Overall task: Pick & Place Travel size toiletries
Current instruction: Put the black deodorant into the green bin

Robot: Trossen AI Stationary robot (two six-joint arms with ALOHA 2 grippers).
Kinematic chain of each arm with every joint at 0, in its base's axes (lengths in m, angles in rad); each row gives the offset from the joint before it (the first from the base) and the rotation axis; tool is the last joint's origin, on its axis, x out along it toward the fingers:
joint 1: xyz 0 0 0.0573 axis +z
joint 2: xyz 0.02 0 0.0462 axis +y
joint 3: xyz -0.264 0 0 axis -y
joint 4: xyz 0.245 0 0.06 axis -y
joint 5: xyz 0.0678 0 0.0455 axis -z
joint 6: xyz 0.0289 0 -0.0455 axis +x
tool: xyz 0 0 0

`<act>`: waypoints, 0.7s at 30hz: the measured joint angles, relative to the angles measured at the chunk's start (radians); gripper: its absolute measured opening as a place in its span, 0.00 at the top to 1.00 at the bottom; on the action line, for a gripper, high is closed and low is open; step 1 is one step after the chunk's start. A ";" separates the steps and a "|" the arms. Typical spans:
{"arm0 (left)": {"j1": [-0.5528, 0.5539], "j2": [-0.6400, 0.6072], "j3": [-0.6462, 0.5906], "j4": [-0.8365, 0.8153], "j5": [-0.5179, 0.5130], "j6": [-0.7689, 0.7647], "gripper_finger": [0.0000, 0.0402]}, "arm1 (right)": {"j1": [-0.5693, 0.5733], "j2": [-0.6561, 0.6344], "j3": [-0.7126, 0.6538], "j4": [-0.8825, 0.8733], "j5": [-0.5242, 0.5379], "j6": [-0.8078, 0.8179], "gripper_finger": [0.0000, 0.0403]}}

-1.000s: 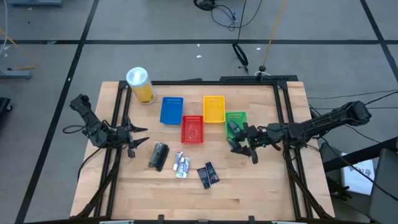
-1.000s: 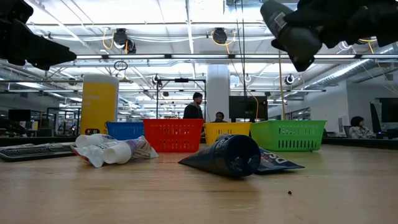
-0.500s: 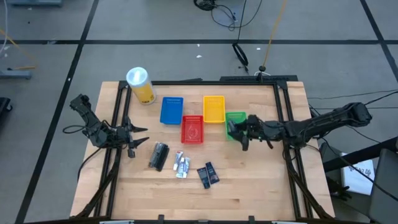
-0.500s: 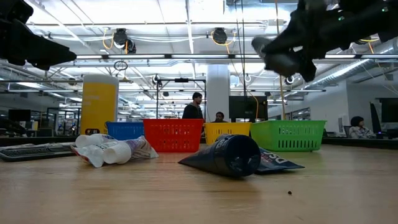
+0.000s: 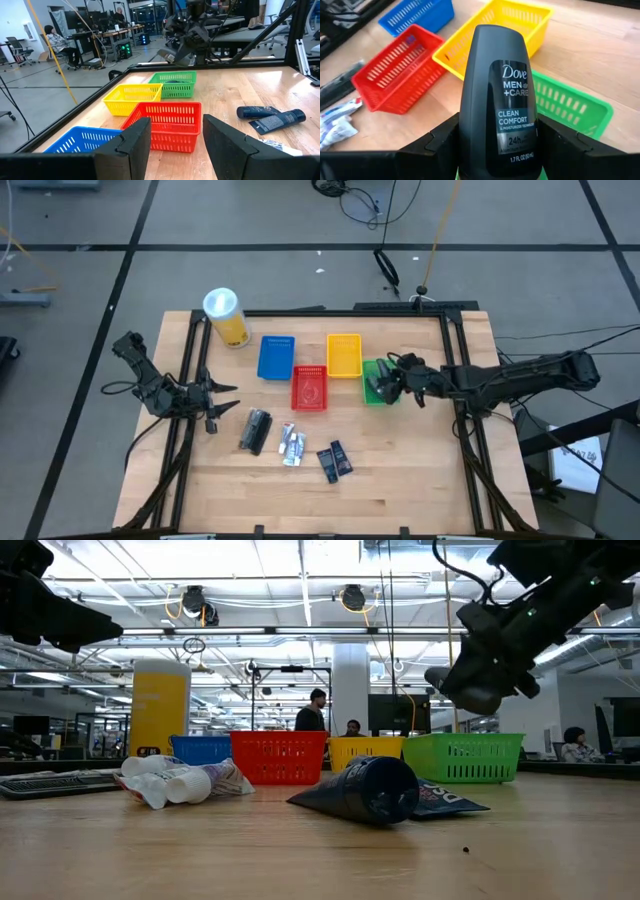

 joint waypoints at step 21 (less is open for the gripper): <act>0.000 0.000 0.000 0.000 0.000 0.000 0.55 | -0.049 0.228 0.000 0.041 -0.003 0.027 0.48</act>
